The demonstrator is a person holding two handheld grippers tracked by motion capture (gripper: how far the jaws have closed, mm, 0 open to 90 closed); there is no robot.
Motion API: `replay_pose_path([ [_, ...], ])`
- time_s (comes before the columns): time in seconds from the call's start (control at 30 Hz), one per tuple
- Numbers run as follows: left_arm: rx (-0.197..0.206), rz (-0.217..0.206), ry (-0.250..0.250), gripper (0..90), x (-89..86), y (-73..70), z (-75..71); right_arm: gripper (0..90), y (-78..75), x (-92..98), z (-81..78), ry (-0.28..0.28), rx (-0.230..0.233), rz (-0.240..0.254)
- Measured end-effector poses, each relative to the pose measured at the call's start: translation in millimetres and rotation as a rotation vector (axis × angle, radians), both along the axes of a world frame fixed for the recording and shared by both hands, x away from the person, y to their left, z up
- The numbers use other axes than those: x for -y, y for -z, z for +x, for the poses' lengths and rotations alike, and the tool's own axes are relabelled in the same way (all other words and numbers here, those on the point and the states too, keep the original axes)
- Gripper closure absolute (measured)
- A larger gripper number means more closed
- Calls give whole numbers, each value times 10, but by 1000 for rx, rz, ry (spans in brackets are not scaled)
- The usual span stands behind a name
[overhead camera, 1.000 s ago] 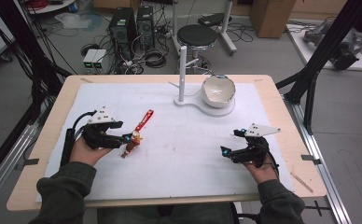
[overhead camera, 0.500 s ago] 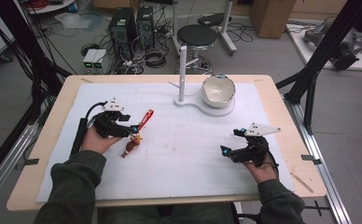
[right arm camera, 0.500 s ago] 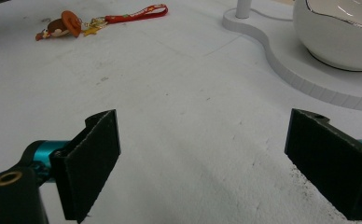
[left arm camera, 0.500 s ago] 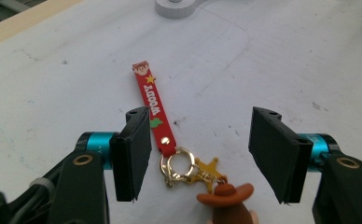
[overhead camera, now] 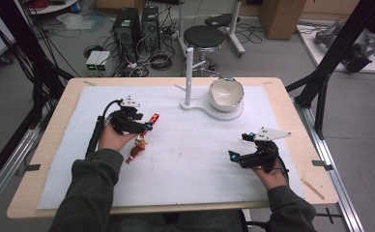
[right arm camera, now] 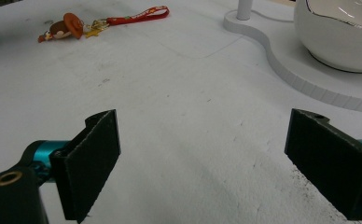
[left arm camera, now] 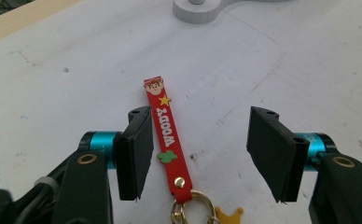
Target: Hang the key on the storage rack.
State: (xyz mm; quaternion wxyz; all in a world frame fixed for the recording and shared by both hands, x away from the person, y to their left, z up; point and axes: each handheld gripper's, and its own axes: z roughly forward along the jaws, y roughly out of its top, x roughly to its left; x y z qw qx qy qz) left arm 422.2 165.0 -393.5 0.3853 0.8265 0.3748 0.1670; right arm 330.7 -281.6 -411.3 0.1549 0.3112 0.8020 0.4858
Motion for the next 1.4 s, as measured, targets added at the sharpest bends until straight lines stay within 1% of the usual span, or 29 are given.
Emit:
replay_pose_path([
  [0.07,-19,14,-23,423,29,58,43,96,-2,9,-1,-1,0,4],
  [0.1,-28,20,-47,430,54,111,78,96,-3,11,0,-2,0,5],
  [0.13,-28,20,-47,439,54,111,78,96,-4,12,-3,2,-2,7],
  [0.17,-32,21,-60,450,66,134,92,96,-5,14,-3,1,-4,6],
  [0.2,-39,18,-89,453,90,174,124,96,-4,15,1,0,2,6],
  [0.23,-39,18,-89,457,90,174,124,96,-4,15,1,0,2,6],
  [0.27,-46,5,-101,470,95,192,138,96,-3,17,5,-2,-1,5],
  [0.37,-70,-15,-140,479,95,241,178,96,-4,17,4,-1,-2,8],
  [0.4,-86,-15,-153,486,87,270,200,96,-4,16,4,-1,-2,9],
  [0.47,-91,-16,-156,490,89,283,207,96,-4,17,4,-1,-1,8],
  [0.53,-94,-7,-172,500,95,308,220,96,-4,16,5,-1,-3,10],
  [0.63,-101,-10,-177,507,98,321,228,96,-1,15,10,-4,5,8],
  [0.73,-105,-1,-184,522,119,351,241,96,-3,14,9,-5,6,7],
  [0.77,-108,-6,-188,524,126,365,245,96,-4,13,7,-4,4,10],
  [0.83,-114,3,-192,533,134,381,252,96,-4,13,3,-2,0,13],
  [0.9,-111,-1,-201,549,156,402,258,96,-5,15,3,-1,0,11],
  [1.0,-106,9,-208,570,166,408,258,96,-4,14,7,-4,4,10],
  [1.07,-100,18,-215,580,175,409,255,96,-3,16,10,-5,11,6],
  [1.1,-94,31,-220,611,179,407,252,96,-6,15,6,-2,11,9],
  [1.13,-88,42,-226,623,187,407,249,96,-6,17,7,-3,14,7],
  [1.17,-86,45,-227,631,189,407,249,96,-7,14,-1,-1,2,11],
  [1.23,-81,52,-231,640,201,409,245,96,-6,17,8,-3,17,8],
  [1.27,-81,52,-231,641,201,409,245,96,-6,17,8,-3,17,8],
  [1.3,-76,59,-235,643,212,410,240,96,-8,12,-2,-4,3,11],
  [1.37,-69,72,-234,663,227,408,232,96,-7,10,-1,-3,4,11],
  [1.4,-69,70,-228,677,232,408,232,96,-7,11,2,-3,9,10],
])
